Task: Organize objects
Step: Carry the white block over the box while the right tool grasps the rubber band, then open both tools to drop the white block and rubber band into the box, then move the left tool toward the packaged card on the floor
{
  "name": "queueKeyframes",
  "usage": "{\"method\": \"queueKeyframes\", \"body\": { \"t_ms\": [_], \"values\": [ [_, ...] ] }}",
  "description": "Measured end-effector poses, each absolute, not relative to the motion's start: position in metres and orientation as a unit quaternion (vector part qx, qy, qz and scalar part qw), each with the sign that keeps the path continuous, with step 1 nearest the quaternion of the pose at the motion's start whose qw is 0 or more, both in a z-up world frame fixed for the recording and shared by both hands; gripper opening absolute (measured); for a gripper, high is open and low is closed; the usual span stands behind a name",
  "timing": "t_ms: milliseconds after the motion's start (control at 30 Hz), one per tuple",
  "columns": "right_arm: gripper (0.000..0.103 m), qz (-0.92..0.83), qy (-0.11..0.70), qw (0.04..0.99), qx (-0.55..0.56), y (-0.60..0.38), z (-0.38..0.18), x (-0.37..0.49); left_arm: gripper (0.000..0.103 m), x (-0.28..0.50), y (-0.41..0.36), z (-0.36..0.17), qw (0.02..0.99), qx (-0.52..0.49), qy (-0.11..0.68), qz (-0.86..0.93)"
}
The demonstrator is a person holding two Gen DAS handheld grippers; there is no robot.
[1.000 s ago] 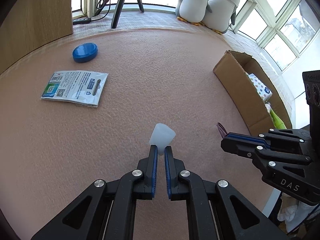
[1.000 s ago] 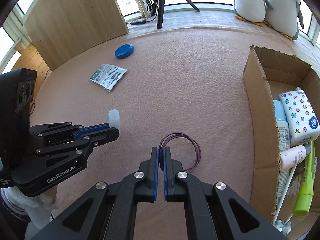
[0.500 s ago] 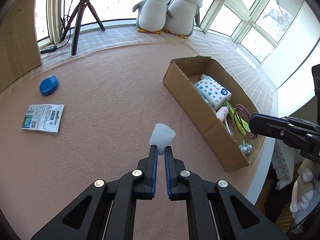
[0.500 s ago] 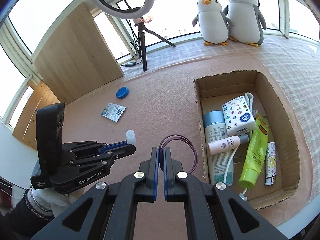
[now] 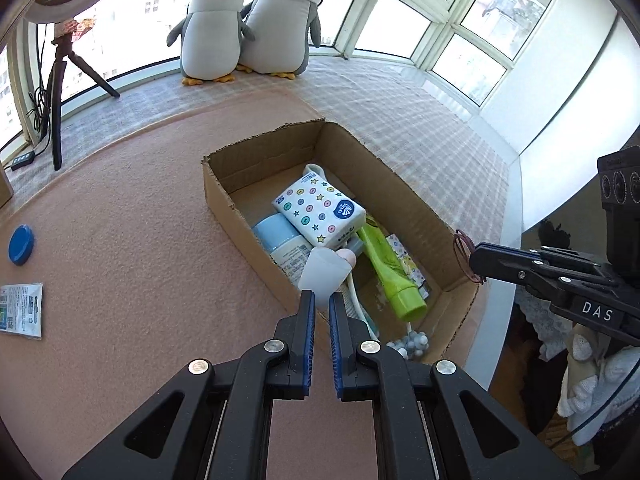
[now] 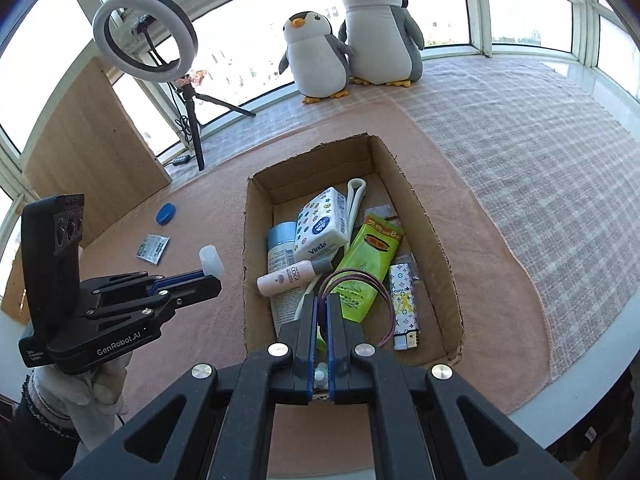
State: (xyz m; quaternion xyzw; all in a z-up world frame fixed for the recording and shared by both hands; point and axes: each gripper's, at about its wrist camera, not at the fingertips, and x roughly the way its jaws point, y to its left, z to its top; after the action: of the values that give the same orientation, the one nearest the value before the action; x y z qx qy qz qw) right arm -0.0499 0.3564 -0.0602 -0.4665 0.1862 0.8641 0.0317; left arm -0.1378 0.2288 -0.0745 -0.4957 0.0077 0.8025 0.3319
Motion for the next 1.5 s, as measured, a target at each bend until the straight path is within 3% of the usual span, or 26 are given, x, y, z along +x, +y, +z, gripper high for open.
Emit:
{"method": "queueKeyframes", "body": {
  "t_ms": [200,300,333,400,433,467,767,1500],
  "values": [
    [0.004,0.861,0.194,0.033,-0.468,0.371,-0.067,-0.047,0.008,-0.134,0.263,-0.075,0.354,-0.498,0.018,0.792],
    [0.005,0.862,0.196,0.018,-0.467,0.373,-0.068,-0.047,0.015,-0.132,0.272,-0.075,0.364,-0.498,0.019,0.786],
    [0.008,0.862,0.198,0.012,-0.467,0.373,-0.068,-0.047,0.025,-0.132,0.273,-0.076,0.364,-0.501,0.019,0.785],
    [0.025,0.862,0.201,0.012,-0.465,0.374,-0.067,-0.046,0.045,-0.131,0.273,-0.075,0.357,-0.5,0.017,0.789],
    [0.038,0.864,0.2,0.014,-0.462,0.374,-0.066,-0.045,0.047,-0.131,0.272,-0.075,0.354,-0.497,0.017,0.792],
    [0.044,0.866,0.2,0.016,-0.458,0.374,-0.065,-0.044,0.047,-0.132,0.271,-0.074,0.352,-0.496,0.017,0.794],
    [0.051,0.863,0.192,0.02,-0.466,0.362,-0.067,-0.047,0.047,-0.132,0.245,-0.077,0.333,-0.503,0.0,0.798],
    [0.052,0.871,0.135,-0.043,-0.47,0.26,-0.056,-0.097,0.047,-0.153,0.045,-0.08,0.178,-0.512,-0.068,0.838]
  ]
}}
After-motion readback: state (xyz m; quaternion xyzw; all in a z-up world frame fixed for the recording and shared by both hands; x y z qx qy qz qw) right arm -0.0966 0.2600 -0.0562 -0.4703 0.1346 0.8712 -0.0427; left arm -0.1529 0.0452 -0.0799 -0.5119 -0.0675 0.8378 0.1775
